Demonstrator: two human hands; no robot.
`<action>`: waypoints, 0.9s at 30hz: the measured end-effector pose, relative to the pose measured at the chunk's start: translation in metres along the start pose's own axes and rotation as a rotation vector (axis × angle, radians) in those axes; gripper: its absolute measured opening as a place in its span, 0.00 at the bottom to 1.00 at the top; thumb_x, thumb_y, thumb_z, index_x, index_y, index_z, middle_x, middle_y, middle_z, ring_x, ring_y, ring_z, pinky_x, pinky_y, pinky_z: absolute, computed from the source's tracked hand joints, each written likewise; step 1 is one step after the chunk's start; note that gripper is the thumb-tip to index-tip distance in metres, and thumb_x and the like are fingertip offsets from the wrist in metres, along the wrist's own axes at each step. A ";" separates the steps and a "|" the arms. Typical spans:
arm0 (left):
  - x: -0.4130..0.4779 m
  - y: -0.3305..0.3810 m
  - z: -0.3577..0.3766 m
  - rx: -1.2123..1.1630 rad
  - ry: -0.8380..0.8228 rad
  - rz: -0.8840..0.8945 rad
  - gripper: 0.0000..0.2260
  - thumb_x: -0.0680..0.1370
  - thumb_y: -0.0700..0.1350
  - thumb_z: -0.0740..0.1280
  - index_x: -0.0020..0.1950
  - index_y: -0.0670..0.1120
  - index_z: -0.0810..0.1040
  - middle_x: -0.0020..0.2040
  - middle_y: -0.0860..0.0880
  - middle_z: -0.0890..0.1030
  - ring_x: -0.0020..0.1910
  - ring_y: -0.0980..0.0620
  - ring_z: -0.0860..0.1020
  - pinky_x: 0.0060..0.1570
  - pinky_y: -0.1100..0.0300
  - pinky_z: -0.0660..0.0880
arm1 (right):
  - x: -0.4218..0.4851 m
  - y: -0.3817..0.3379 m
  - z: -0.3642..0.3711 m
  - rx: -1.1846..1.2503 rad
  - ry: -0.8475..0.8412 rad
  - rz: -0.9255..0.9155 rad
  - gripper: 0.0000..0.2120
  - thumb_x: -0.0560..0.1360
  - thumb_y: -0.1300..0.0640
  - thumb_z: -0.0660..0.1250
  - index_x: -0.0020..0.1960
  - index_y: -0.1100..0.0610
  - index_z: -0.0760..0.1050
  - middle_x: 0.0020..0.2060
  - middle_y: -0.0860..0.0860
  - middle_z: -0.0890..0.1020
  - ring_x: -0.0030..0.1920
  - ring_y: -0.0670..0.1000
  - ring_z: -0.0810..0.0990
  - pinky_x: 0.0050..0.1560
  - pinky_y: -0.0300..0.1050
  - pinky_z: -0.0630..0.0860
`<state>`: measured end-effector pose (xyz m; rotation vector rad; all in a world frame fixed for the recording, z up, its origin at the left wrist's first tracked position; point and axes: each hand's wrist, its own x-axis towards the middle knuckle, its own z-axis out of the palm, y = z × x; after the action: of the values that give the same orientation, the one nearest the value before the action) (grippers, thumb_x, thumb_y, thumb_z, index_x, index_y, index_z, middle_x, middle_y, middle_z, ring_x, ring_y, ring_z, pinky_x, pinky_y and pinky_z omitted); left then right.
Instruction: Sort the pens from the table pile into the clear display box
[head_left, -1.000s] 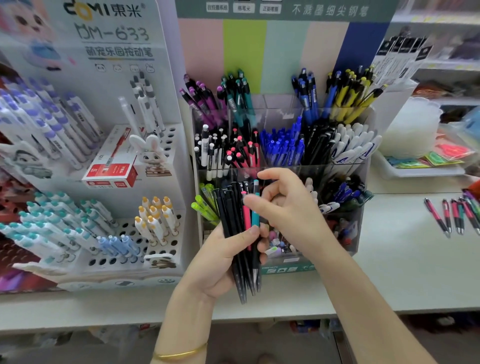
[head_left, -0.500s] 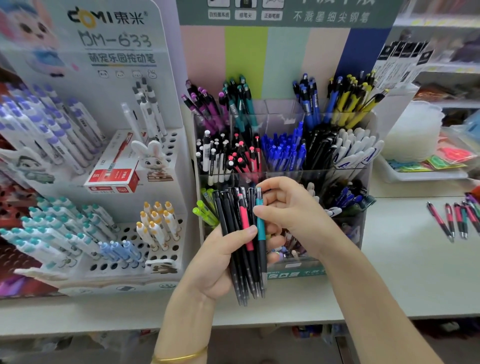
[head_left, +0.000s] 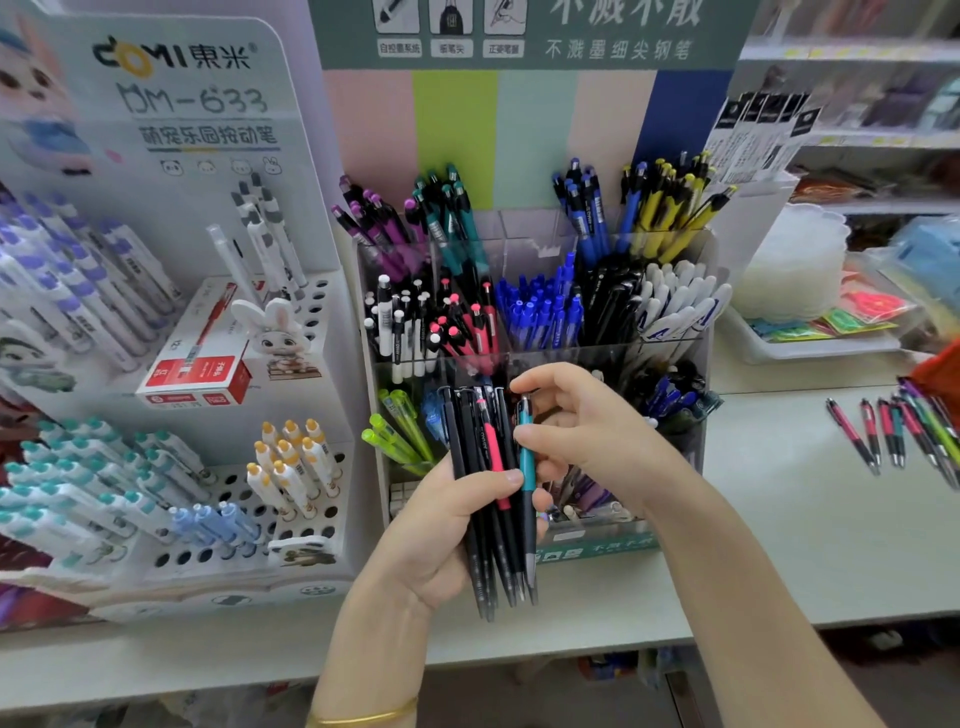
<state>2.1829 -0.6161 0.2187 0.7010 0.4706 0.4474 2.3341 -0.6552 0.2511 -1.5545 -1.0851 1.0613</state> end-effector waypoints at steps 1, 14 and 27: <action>0.001 0.000 0.001 0.007 0.001 0.006 0.16 0.74 0.32 0.66 0.61 0.36 0.73 0.44 0.40 0.79 0.38 0.47 0.79 0.37 0.55 0.80 | -0.001 -0.001 -0.001 0.006 -0.002 -0.002 0.16 0.75 0.67 0.67 0.59 0.54 0.71 0.49 0.53 0.74 0.27 0.47 0.75 0.32 0.41 0.76; 0.004 0.001 -0.003 0.023 -0.083 0.015 0.17 0.75 0.36 0.65 0.64 0.37 0.73 0.47 0.41 0.79 0.45 0.45 0.80 0.43 0.52 0.80 | 0.006 -0.003 -0.007 0.026 -0.052 -0.025 0.21 0.73 0.69 0.69 0.63 0.55 0.73 0.45 0.51 0.76 0.37 0.51 0.77 0.34 0.38 0.76; 0.005 0.006 -0.008 0.114 0.001 0.067 0.20 0.74 0.39 0.66 0.64 0.35 0.72 0.48 0.40 0.82 0.47 0.43 0.82 0.49 0.43 0.80 | 0.012 -0.009 0.007 0.050 0.018 0.033 0.10 0.73 0.63 0.71 0.50 0.59 0.71 0.36 0.52 0.74 0.26 0.45 0.72 0.25 0.36 0.70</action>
<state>2.1813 -0.6053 0.2157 0.8283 0.4778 0.4867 2.3284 -0.6403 0.2567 -1.5436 -1.0169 1.0866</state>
